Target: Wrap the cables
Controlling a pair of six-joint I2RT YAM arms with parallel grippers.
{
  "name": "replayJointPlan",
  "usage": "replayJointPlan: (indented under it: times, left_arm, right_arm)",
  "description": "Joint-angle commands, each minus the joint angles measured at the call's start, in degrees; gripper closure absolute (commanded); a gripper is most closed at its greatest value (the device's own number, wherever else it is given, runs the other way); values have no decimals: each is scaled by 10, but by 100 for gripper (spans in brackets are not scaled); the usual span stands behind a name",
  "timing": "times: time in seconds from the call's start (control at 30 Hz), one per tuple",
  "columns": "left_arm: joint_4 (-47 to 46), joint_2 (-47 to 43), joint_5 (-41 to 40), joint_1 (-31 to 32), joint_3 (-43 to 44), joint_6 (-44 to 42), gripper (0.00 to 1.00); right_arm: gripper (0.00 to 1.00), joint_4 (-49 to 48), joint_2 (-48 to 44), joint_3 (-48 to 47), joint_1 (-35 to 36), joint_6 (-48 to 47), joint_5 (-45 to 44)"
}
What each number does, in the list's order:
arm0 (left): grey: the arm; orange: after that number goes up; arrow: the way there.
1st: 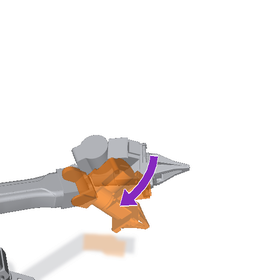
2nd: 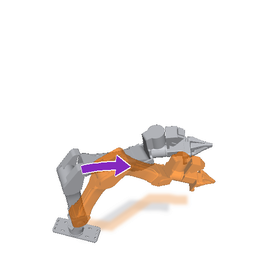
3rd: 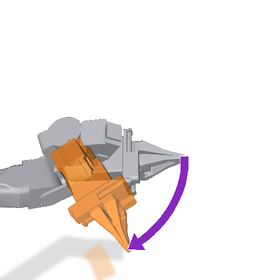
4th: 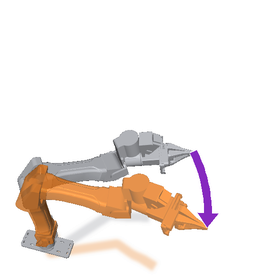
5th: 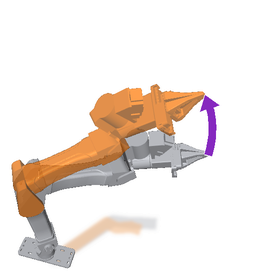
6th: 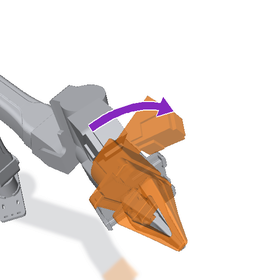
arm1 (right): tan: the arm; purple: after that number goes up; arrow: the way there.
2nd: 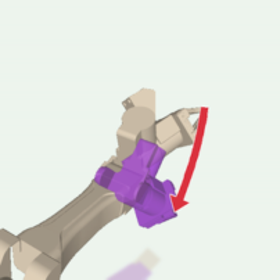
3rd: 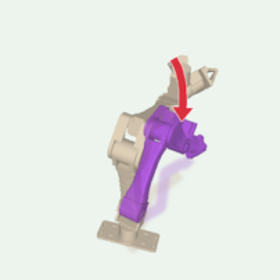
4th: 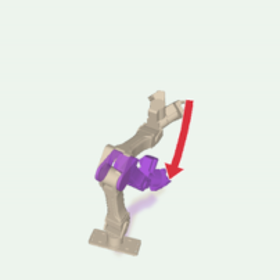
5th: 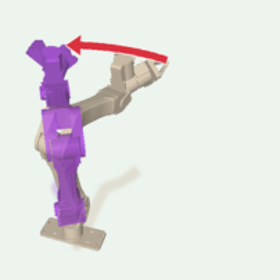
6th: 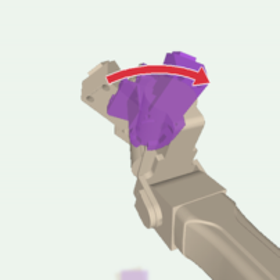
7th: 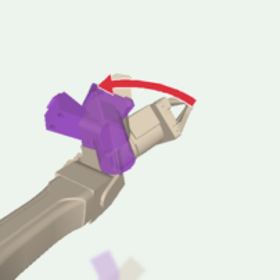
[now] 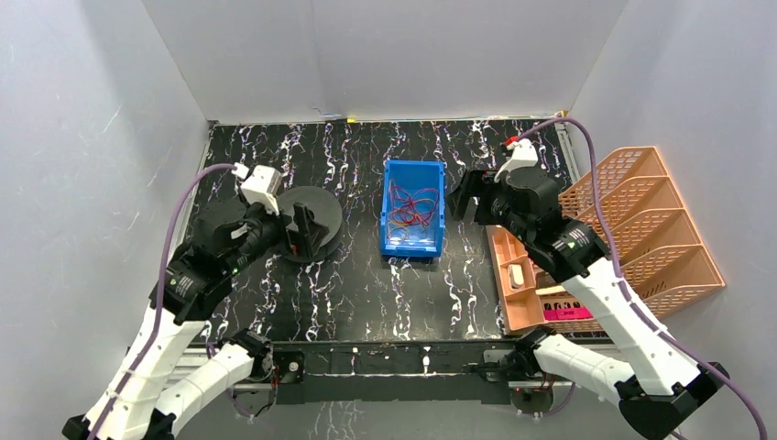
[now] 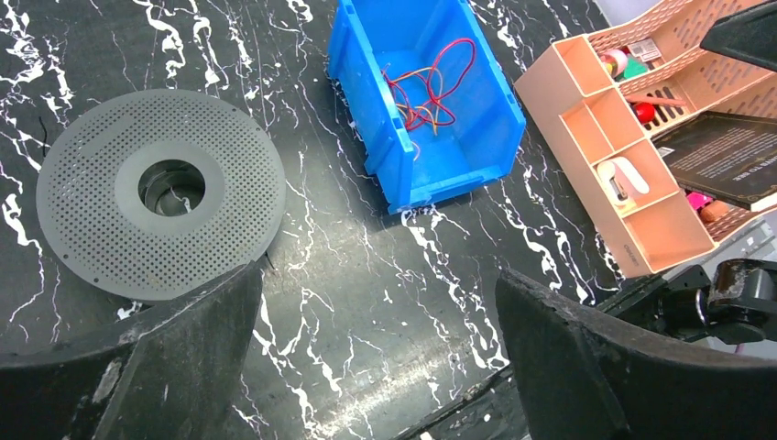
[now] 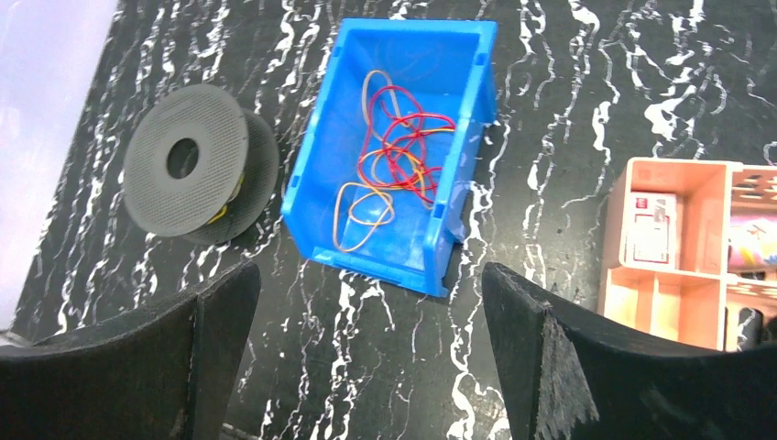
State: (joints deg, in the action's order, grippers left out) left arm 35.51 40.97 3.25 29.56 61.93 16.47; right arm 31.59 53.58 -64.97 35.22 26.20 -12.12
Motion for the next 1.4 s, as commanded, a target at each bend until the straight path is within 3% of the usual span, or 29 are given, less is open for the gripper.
replayJointPlan:
  times: [0.0,0.43,0.77,1.13,1.37]
  left_arm:
    - [-44,27,13,3,-3,-23,2]
    - [-68,40,22,3,-53,-20,2]
    - [-115,16,8,3,-126,6,2]
    - [-145,8,1,3,-176,11,2]
    - [-143,0,17,3,-184,13,2]
  right_arm:
    - [2,-7,19,3,-1,28,-51]
    - [2,-46,57,13,-1,-69,-34]
    - [2,-79,112,-8,3,-62,78]
    - [8,-102,213,-61,48,-23,28]
    - [18,-146,287,-79,53,40,-23]
